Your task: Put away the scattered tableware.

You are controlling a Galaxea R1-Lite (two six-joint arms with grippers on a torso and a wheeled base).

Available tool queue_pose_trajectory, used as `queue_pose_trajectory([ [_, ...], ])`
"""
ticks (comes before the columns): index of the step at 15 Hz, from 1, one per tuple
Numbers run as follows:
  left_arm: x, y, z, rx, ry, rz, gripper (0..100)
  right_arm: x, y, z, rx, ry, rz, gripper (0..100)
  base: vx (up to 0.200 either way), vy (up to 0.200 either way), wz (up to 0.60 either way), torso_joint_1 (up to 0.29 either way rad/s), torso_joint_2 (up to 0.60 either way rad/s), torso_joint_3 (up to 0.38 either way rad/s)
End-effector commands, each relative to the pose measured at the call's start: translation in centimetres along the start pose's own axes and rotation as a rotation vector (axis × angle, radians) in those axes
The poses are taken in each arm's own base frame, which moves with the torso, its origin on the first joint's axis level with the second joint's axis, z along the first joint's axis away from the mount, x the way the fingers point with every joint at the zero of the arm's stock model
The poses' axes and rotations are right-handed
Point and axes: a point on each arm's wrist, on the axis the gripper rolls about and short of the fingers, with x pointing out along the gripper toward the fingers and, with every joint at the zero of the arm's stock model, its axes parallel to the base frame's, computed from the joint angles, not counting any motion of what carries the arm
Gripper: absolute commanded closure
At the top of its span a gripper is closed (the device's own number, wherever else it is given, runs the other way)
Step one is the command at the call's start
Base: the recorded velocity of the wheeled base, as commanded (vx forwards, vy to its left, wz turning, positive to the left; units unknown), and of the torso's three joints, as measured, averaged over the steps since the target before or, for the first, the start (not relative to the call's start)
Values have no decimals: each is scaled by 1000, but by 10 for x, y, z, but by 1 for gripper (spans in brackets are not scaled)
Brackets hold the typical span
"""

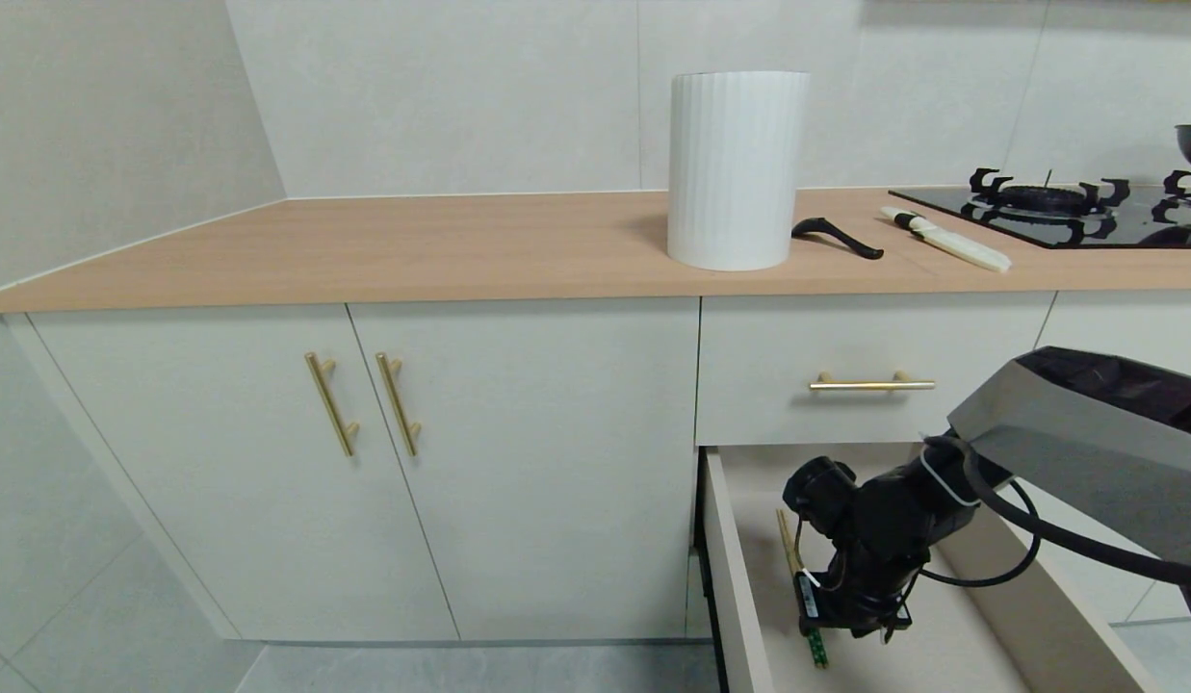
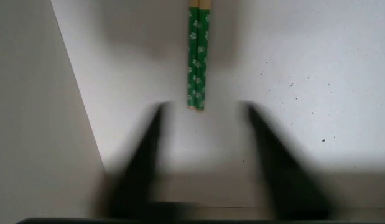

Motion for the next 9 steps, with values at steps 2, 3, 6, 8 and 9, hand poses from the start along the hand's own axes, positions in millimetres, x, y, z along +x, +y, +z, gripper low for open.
queue_pose_trajectory([
  [2,0,0,0,0,0,0,0,-1,0,0,0,0,3,0,0,0,0,0,0,0],
  [3,0,0,0,0,0,0,0,-1,0,0,0,0,3,0,0,0,0,0,0,0],
  [6,0,0,0,0,0,0,0,-3,-1,0,3,-2,3,0,0,0,0,0,0,0],
  [8,0,0,0,0,0,0,0,-15,-2,2,8,-26,12,0,0,0,0,0,0,0],
  [9,0,0,0,0,0,0,0,-33,-7,7,26,-68,31,0,0,0,0,0,0,0],
])
